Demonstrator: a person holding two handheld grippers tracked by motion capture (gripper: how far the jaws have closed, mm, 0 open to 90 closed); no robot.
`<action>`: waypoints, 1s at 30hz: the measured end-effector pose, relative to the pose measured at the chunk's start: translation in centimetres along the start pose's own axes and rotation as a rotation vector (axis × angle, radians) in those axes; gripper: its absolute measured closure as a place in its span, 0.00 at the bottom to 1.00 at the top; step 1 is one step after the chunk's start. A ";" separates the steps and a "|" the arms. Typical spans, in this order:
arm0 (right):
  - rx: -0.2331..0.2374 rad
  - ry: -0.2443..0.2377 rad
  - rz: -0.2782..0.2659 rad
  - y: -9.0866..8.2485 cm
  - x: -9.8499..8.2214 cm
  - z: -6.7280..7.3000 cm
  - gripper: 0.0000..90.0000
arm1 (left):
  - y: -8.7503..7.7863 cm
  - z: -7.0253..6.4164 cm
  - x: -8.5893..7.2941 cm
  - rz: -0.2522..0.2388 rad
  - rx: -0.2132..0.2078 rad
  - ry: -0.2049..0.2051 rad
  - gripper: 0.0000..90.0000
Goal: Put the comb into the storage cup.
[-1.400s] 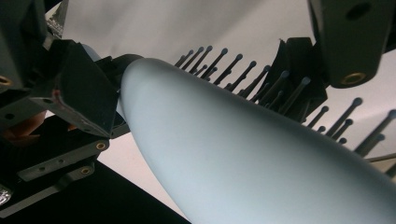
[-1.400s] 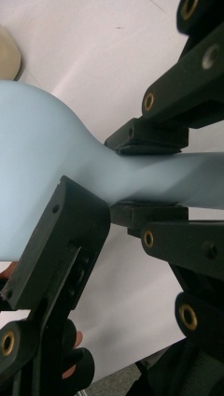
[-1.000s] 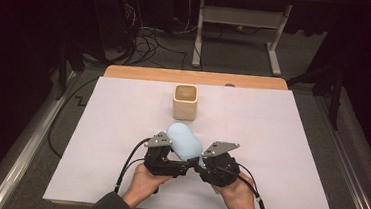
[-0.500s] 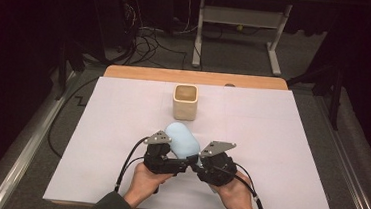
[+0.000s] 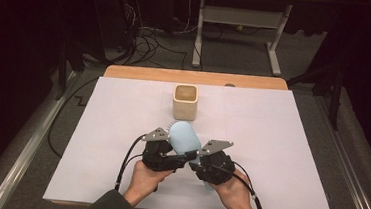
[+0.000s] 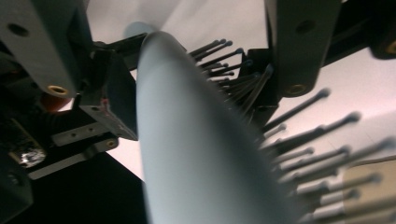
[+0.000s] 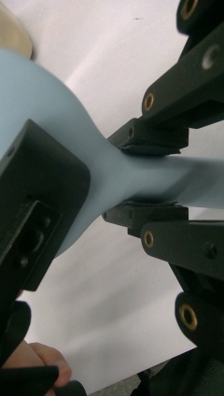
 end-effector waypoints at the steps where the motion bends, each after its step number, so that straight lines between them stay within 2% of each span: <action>1: -0.001 0.001 -0.001 0.1 0.1 0.0 0.78 | 0.0 0.0 0.0 0.001 0.001 0.004 0.53; 7: 0.004 -0.005 -0.005 0.2 0.4 0.1 0.78 | -0.3 0.0 0.2 0.007 -0.003 0.014 0.55; 15: 0.021 -0.004 -0.010 0.3 0.7 0.3 0.78 | -0.7 -0.1 0.4 0.014 -0.005 0.004 0.58; 30: 0.049 0.004 -0.052 -0.2 1.2 0.2 0.76 | -1.0 -0.7 1.0 0.016 -0.013 0.022 0.61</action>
Point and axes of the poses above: each handheld gripper's, and its own axes: y roughly forward along the jaws, x roughly out of its top, z roughly to its left, the point moved 10 cm from there along y, roughly forward along the jaws, and after that the axes turned 4 degrees about -x, right-handed, at the moved point
